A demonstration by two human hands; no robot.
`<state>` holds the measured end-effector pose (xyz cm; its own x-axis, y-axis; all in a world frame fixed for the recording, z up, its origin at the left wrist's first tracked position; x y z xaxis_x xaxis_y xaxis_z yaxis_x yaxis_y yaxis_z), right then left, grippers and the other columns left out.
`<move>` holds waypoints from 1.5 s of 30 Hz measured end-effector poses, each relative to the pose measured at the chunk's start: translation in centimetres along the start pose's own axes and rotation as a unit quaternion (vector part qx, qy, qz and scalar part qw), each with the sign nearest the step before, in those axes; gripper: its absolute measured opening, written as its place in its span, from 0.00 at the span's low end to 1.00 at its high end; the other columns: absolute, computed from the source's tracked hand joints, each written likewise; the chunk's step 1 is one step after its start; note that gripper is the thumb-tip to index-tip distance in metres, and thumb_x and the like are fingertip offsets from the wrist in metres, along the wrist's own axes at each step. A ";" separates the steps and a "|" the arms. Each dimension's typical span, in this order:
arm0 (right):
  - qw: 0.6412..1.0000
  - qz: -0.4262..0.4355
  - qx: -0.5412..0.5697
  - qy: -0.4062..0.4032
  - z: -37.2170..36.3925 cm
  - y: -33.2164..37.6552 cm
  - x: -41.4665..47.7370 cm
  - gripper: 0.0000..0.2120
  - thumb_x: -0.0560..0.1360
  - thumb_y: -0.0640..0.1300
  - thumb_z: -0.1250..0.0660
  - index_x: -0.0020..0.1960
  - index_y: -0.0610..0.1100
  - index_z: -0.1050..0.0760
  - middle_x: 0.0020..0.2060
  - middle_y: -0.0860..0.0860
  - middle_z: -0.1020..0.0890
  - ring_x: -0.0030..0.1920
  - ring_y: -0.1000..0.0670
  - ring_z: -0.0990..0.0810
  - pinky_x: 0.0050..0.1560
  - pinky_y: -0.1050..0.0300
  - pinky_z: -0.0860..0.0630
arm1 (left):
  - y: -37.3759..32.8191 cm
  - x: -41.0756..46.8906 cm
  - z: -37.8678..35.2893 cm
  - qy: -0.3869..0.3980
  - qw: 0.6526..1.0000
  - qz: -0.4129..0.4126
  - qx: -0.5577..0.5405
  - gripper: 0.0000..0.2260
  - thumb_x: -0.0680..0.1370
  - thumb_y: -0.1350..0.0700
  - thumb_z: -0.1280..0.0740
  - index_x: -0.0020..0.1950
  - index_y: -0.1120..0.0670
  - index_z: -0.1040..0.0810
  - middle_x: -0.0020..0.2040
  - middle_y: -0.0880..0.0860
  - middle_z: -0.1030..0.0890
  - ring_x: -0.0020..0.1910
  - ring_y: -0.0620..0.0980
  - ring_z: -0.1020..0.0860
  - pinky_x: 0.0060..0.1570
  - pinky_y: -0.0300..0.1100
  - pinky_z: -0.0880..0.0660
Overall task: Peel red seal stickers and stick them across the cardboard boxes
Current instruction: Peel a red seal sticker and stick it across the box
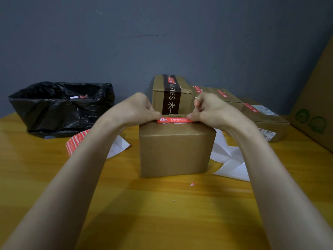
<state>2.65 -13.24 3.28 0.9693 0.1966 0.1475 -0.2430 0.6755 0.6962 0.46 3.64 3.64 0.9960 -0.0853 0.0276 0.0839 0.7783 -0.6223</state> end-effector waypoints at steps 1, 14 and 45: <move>1.000 0.001 -0.003 -0.001 0.0 0.1 0.0 0.15 0.72 0.40 0.29 0.39 0.49 0.37 0.34 0.51 0.22 0.51 0.46 0.22 0.60 0.45 0.28 | 0.0 0.0 0.0 -0.001 1.000 0.000 0.000 0.09 0.77 0.53 0.34 0.42 0.56 0.18 0.40 0.49 0.20 0.41 0.43 0.23 0.43 0.34 0.27; 1.000 -0.005 -0.007 0.006 -0.1 0.2 -0.1 0.15 0.72 0.41 0.29 0.40 0.49 0.37 0.35 0.50 0.21 0.52 0.45 0.21 0.59 0.46 0.27 | 0.2 0.2 0.0 0.013 1.000 -0.003 0.007 0.09 0.76 0.53 0.33 0.43 0.57 0.18 0.41 0.48 0.20 0.41 0.42 0.23 0.43 0.35 0.27; 0.999 -0.013 0.010 0.032 0.1 -0.1 -0.1 0.16 0.70 0.41 0.26 0.41 0.50 0.35 0.48 0.42 0.18 0.55 0.44 0.21 0.62 0.46 0.28 | 0.2 0.3 -0.2 0.007 1.000 0.001 0.010 0.13 0.78 0.52 0.36 0.36 0.55 0.21 0.33 0.49 0.21 0.35 0.43 0.24 0.36 0.36 0.30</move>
<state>2.56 -13.34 3.25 0.9706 0.2257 0.0842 -0.2168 0.6664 0.7134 0.81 3.64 3.39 0.9956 -0.0921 0.0164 0.0831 0.7906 -0.6067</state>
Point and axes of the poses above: each hand's wrist, its own x-axis towards the middle knuckle, its own z-axis out of the back of the hand, y = z × x, the point moved 6 cm from there along x, towards the middle knuckle
